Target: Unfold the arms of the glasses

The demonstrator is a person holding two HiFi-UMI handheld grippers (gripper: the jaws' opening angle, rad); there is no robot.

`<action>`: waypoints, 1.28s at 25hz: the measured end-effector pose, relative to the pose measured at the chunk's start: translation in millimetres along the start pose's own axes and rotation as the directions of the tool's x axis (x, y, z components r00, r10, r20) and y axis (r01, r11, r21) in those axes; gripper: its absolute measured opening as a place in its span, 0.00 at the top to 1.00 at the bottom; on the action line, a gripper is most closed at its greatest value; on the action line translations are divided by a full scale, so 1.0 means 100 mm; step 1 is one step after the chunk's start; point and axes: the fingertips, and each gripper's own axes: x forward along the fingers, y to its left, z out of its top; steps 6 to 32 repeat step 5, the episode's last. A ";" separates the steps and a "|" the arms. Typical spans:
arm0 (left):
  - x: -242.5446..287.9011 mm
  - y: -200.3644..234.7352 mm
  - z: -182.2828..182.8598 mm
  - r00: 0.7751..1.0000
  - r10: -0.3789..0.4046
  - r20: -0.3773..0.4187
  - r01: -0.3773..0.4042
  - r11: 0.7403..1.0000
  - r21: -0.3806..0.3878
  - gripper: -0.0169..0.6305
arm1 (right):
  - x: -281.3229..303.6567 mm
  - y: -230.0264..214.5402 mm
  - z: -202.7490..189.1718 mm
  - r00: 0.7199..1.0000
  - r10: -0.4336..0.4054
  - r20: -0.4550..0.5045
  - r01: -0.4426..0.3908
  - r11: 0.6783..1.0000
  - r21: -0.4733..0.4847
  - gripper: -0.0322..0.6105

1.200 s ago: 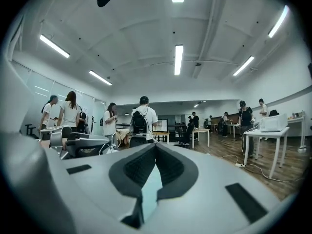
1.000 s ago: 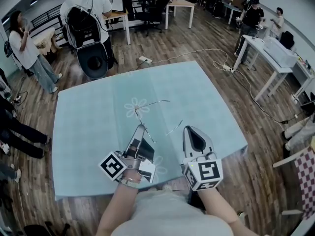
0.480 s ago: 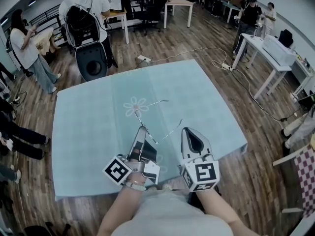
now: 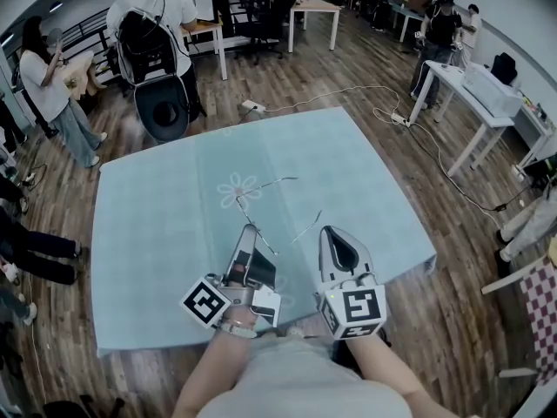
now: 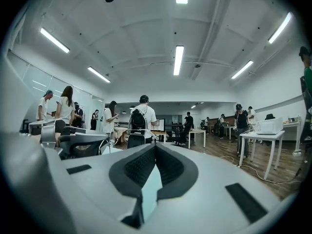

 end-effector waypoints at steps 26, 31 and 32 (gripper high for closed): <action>-0.01 -0.01 0.00 1.000 -0.001 0.002 0.001 1.000 0.000 0.96 | -0.01 0.00 -0.01 1.000 -0.004 -0.002 0.004 1.000 -0.005 0.94; -0.01 -0.01 0.00 1.000 -0.001 0.002 0.001 1.000 0.000 0.96 | -0.01 0.00 -0.01 1.000 -0.004 -0.002 0.004 1.000 -0.005 0.94; -0.01 -0.01 0.00 1.000 -0.001 0.002 0.001 1.000 0.000 0.96 | -0.01 0.00 -0.01 1.000 -0.004 -0.002 0.004 1.000 -0.005 0.94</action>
